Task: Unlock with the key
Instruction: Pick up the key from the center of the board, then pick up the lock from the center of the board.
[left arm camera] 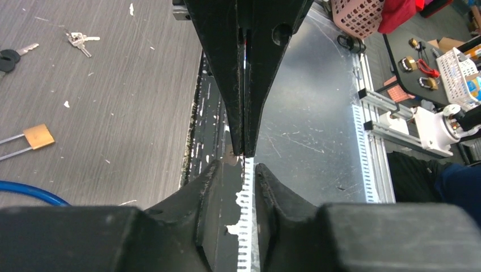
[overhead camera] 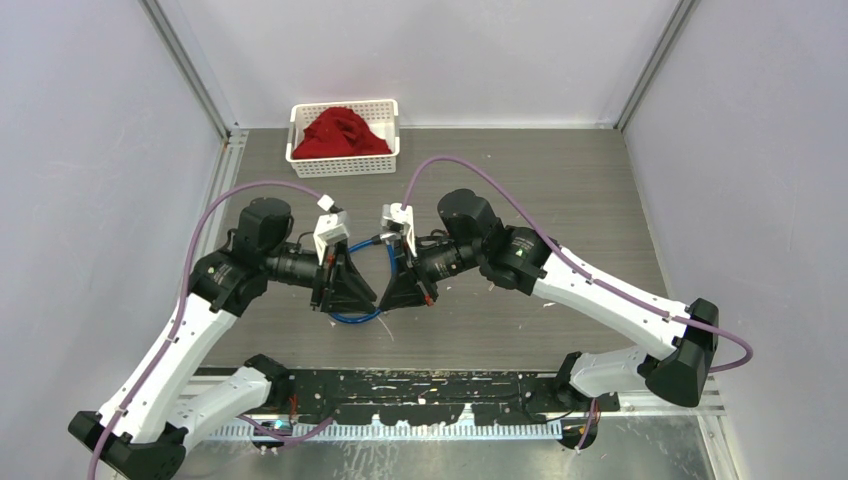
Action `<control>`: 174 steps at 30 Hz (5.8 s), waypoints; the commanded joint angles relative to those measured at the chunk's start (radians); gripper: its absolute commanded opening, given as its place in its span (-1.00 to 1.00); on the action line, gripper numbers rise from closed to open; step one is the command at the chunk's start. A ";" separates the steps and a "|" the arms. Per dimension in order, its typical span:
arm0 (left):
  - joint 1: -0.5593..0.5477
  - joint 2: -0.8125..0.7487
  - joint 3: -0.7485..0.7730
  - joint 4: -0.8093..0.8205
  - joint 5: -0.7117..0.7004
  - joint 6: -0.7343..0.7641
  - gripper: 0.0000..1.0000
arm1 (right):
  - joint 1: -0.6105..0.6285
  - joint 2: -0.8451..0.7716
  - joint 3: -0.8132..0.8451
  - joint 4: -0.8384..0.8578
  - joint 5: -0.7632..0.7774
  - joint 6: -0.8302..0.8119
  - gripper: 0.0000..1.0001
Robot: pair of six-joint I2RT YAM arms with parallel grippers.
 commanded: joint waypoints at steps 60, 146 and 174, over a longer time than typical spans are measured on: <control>-0.137 -0.366 -0.234 0.074 -0.310 2.213 -1.00 | -0.206 0.158 -0.371 1.300 -0.227 1.047 0.00; -0.220 0.691 0.332 -0.434 -0.623 1.297 0.83 | -0.568 -0.248 -0.342 -0.027 0.329 0.243 -0.98; -0.278 1.162 0.442 -0.120 -0.646 1.445 0.31 | -0.670 -0.373 -0.274 -0.243 0.400 0.262 -0.99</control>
